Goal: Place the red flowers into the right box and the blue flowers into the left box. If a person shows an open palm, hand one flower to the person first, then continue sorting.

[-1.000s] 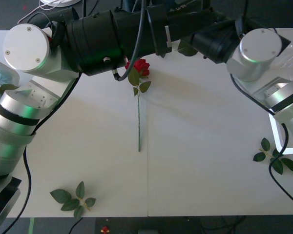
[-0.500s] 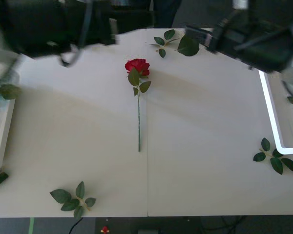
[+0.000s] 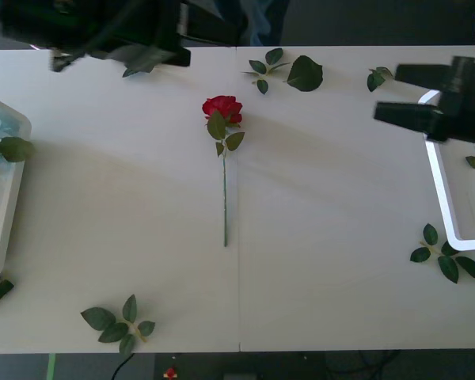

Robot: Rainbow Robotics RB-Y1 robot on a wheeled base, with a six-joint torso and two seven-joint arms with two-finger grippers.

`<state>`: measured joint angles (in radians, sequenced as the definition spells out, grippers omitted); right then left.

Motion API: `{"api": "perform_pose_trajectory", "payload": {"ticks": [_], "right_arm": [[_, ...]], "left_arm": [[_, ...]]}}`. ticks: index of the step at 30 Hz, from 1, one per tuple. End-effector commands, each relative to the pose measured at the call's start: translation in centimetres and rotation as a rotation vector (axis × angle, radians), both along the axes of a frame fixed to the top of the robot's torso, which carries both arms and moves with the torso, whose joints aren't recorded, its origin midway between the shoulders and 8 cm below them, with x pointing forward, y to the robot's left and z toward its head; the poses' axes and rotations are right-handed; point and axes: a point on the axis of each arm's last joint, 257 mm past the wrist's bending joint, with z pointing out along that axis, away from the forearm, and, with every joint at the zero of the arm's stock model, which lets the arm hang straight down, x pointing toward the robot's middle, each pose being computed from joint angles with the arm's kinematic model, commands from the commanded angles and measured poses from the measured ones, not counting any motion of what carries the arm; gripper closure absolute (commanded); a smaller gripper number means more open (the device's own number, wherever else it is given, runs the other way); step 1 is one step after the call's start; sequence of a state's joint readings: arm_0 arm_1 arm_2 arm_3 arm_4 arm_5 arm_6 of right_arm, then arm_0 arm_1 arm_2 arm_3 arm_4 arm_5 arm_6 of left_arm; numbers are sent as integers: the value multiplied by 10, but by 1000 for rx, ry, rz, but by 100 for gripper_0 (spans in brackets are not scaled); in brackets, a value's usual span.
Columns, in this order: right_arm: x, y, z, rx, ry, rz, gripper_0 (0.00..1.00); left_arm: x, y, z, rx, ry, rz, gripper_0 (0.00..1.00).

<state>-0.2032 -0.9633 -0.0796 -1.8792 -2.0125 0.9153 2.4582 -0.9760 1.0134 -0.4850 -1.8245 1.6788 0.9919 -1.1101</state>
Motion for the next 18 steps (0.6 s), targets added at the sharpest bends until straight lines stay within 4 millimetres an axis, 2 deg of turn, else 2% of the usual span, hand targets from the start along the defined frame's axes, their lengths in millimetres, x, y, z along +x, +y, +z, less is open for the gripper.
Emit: {"api": "perform_pose_trajectory", "payload": {"ticks": [1,4,8,11,18], "right_arm": [[-36,-11,8,-81,13,24,0],[-54,-11,6,-117,10,42,0],[-74,-6,2,-142,7,61,0],[-85,-1,-2,-154,5,74,0],[-96,4,-8,-165,0,69,0]], "left_arm": [[7,-27,-8,52,28,68,0],[20,-31,-34,97,60,132,0],[37,-23,-67,206,97,227,0],[47,-17,-84,278,103,294,0],[77,2,-127,466,106,477,0]]}}
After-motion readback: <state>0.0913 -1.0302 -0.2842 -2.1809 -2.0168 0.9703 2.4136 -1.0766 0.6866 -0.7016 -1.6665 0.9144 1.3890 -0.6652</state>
